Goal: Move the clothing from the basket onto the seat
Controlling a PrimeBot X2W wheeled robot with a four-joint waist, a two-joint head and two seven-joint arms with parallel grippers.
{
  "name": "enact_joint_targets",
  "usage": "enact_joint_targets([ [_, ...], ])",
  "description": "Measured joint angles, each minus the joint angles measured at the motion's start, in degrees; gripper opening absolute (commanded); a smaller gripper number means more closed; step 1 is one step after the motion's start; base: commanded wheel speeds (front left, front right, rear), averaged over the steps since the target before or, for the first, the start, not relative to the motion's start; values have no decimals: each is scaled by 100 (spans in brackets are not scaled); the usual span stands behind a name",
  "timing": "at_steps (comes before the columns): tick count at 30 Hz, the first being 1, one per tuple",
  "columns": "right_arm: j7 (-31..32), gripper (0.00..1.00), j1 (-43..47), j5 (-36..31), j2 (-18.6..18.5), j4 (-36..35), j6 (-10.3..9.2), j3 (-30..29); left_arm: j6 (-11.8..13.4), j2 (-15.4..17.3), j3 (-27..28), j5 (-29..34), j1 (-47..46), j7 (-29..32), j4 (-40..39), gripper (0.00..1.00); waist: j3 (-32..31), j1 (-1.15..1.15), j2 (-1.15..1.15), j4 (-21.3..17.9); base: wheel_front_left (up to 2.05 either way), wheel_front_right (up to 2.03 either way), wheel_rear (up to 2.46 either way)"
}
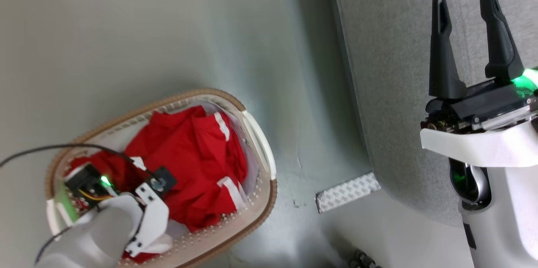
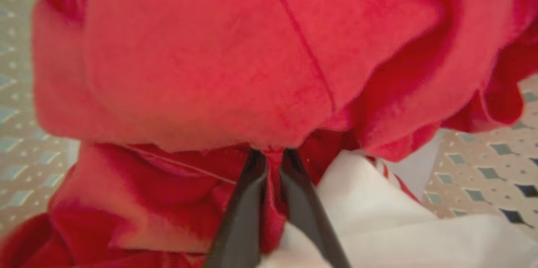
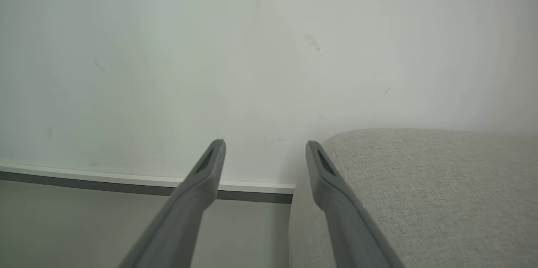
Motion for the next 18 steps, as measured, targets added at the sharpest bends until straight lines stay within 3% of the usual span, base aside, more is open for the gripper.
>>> enact_joint_targets([
  [18,-1,100,559,-730,9,537,0,-281,-70,-937,246,-995,611,-958,-240,0,-1829,-1,0,764,0,0,0],
])
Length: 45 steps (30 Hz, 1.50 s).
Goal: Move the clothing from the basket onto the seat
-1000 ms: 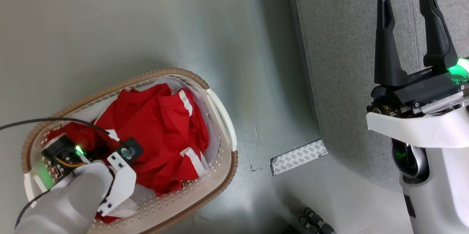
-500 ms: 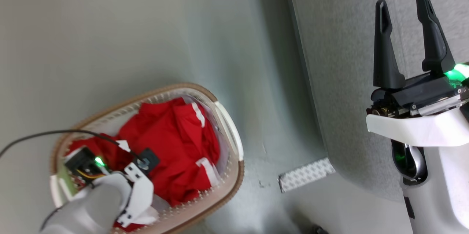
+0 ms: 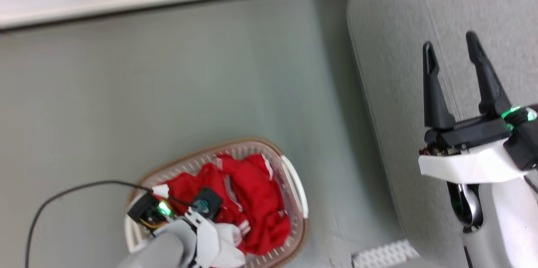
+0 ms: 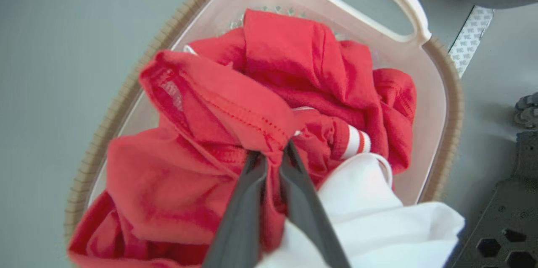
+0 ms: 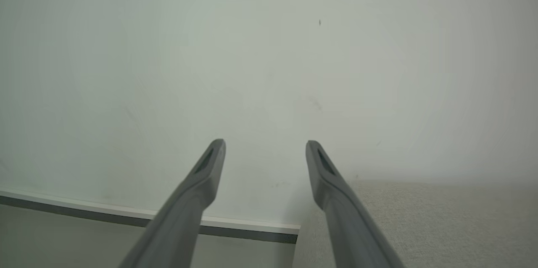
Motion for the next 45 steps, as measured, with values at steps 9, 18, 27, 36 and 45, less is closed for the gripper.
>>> enact_joint_targets([
  [9,0,100,530,121,-179,227,0,-65,-3,-105,23,-615,437,-200,-550,0,-1086,-1,0,463,0,0,0],
  [18,0,100,994,811,-365,297,0,120,55,23,604,-1152,872,-226,-1695,0,-2073,-1,1,784,0,0,0],
  [27,0,100,1469,1170,-423,369,0,367,403,234,1222,-1251,1326,-226,-3150,0,-2803,-2,0,1005,0,0,0],
  [36,0,100,1757,1294,-325,414,0,661,568,495,1775,-1490,1454,-229,-4495,0,-3043,-1,1,1102,0,0,0],
  [45,0,100,1758,1240,-428,426,0,823,603,677,1953,-1675,1284,26,-5263,0,-2978,0,1,1116,0,0,0],
])
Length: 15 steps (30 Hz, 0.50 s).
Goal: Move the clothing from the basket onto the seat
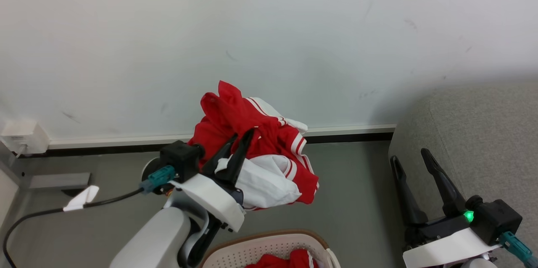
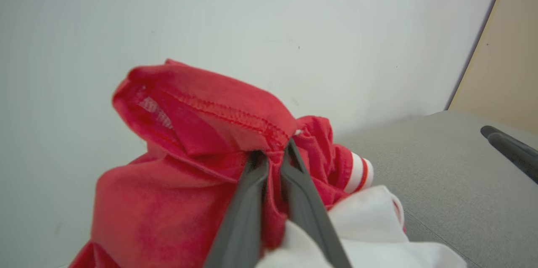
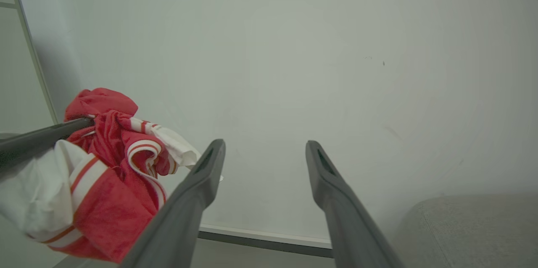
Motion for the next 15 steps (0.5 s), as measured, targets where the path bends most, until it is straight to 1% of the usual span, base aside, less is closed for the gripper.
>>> enact_joint_targets([
  [4,0,100,-12,1,-64,3,0,144,33,32,0,-26,-18,78,-138,0,24,0,0,-13,0,0,0],
  [9,0,100,-97,129,-281,-18,0,753,33,40,-43,-41,-16,110,-196,0,25,1,0,-8,0,0,0],
  [12,0,100,-185,234,-450,-32,0,1240,26,38,-90,-42,-15,138,-196,0,15,1,0,15,0,0,0],
  [15,0,100,-374,275,-628,46,0,1930,12,23,-138,-43,-15,146,-189,0,5,1,0,51,0,0,0],
])
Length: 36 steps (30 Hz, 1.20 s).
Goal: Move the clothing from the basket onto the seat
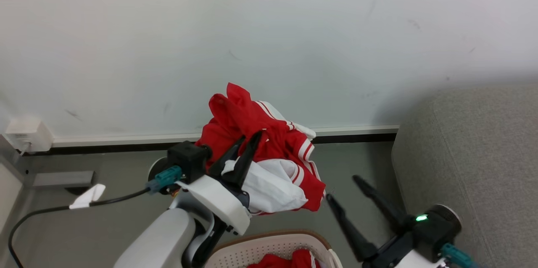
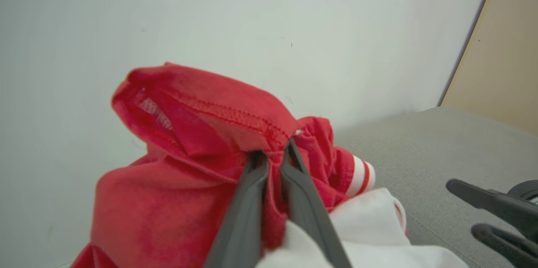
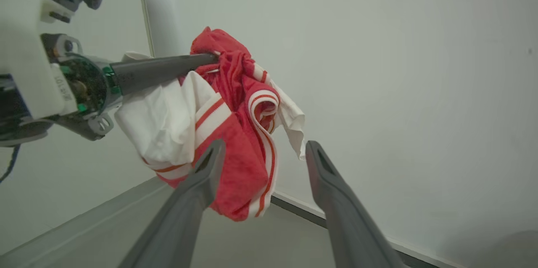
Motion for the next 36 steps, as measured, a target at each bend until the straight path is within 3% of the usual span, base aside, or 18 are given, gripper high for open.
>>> enact_joint_targets([
  [11,0,100,-1075,172,-124,1113,0,1448,-113,-212,-292,-15,-3,77,63,0,-48,0,0,284,0,0,0],
  [23,0,100,-1456,591,153,1717,0,1785,-276,-491,-725,2,-32,196,250,0,-179,0,0,888,0,0,0],
  [32,0,100,-1506,1032,376,2312,1,1923,-318,-556,-817,-53,-30,225,296,0,-264,0,0,1099,0,0,0],
  [33,0,91,-1511,1055,382,2329,0,1918,-316,-556,-820,-55,-30,225,293,0,-267,0,0,1102,0,0,0],
  [35,0,0,-1521,1059,400,2332,0,1867,-308,-557,-822,-56,-30,224,288,0,-270,0,0,1097,0,0,0],
  [36,0,0,-1527,1068,401,2330,0,1846,-299,-557,-822,-58,-30,224,285,0,-272,0,0,1092,0,0,0],
])
